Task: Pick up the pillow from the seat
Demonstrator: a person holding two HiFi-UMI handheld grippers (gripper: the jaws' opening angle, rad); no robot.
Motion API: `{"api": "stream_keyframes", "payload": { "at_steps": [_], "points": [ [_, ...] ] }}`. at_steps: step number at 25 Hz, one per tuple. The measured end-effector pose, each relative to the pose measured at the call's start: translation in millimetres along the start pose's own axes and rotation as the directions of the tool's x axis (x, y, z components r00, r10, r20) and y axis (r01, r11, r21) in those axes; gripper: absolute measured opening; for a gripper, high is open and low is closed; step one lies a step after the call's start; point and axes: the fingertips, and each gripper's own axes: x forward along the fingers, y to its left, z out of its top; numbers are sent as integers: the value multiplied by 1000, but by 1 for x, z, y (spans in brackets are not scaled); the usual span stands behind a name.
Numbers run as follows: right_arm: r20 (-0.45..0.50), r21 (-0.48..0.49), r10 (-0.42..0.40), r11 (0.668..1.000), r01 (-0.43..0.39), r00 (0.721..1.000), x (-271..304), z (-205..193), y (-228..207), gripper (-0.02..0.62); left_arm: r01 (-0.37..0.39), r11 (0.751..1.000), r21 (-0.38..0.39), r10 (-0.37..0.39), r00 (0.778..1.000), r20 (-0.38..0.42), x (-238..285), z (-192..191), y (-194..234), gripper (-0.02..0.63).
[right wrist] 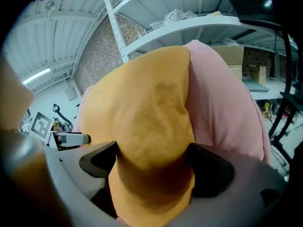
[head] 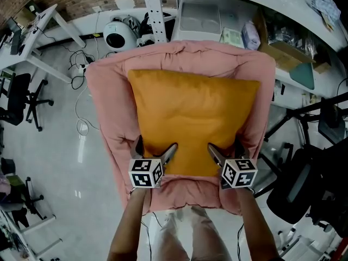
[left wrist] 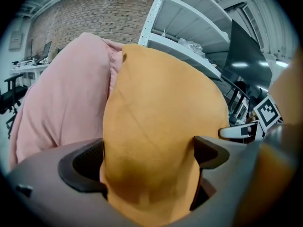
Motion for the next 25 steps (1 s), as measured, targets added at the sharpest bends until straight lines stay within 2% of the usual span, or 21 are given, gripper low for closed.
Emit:
{"api": "stream_keyframes", "payload": {
  "at_steps": [18,25],
  "points": [
    [-47,1,26,1000,-26,999,28,0,-14,511,14,998,68,-12,999,-41,29,4,11,589],
    [-53,-5,35,999,-35,998,37,0,-17,520,24,997,73,-21,999,-47,38,5,15,589]
  ]
}}
